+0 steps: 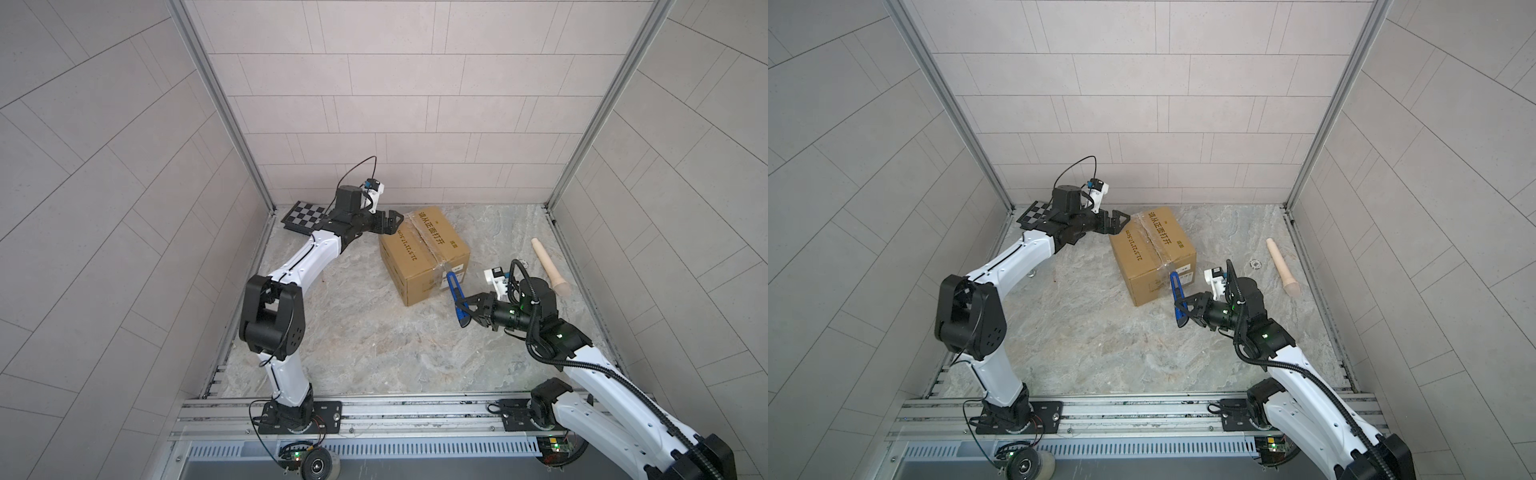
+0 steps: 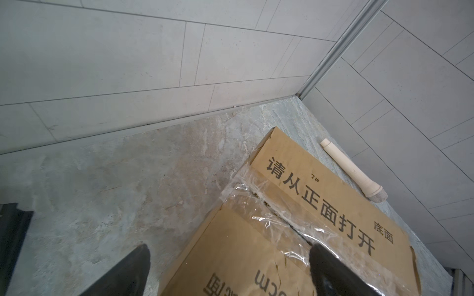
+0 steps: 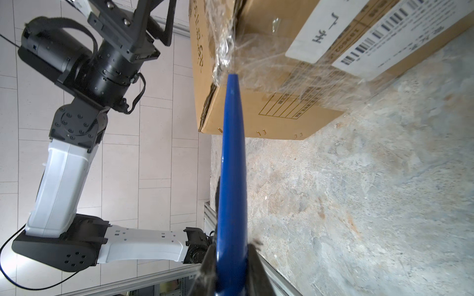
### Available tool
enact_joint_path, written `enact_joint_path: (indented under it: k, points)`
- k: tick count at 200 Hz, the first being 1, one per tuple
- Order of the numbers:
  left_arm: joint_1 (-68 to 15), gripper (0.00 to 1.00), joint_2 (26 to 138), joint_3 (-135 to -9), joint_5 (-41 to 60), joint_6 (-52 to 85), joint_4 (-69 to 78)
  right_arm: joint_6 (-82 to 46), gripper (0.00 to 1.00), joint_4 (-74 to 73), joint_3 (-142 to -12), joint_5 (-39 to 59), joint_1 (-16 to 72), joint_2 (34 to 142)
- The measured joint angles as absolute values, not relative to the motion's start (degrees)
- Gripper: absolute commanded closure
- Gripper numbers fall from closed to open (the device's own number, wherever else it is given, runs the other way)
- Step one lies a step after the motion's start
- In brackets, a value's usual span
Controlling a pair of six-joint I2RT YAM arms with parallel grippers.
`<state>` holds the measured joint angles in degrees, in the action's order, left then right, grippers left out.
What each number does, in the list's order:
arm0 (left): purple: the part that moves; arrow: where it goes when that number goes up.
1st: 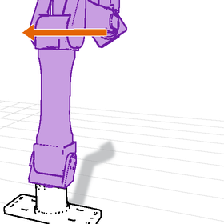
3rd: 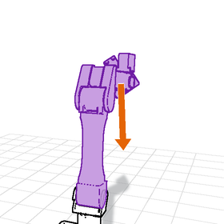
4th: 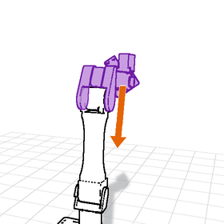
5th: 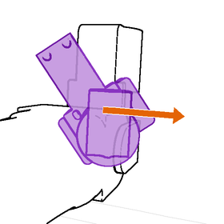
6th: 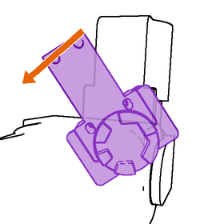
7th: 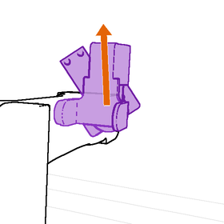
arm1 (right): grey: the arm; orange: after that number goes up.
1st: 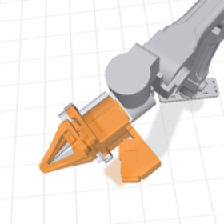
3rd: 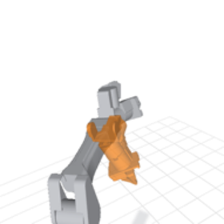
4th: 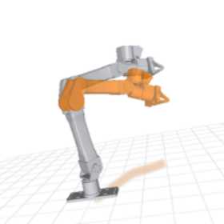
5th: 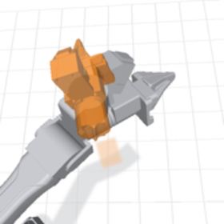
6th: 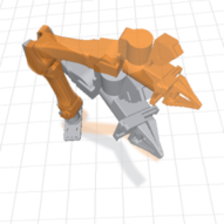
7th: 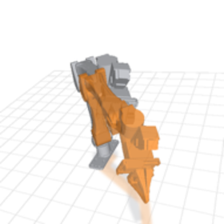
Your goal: Unpack the express box
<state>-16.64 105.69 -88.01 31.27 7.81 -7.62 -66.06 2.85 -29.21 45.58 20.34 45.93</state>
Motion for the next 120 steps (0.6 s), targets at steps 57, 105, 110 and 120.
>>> enact_joint_path:
  k: [57, 105, 110, 120]
  points:
    - [-16.97, 0.03, 107.68, -89.01, 35.33, 3.95, -10.04, -65.14, 1.0, 2.76, -30.59, 49.19, 19.49, 48.8]
    - [-17.5, 0.03, 105.62, -85.12, 34.35, 2.74, -6.81, -65.84, 1.0, 0.21, -30.65, 50.85, 19.46, 50.85]
    - [-17.52, 0.03, 105.3, -84.6, 34.26, 2.76, -6.31, -66.19, 1.0, -0.05, -30.65, 51.05, 19.46, 50.85]
    - [-17.54, 0.03, 104.75, -83.74, 34.33, 2.92, -5.69, -67.18, 1.0, -0.78, -30.65, 51.31, 19.46, 50.83]
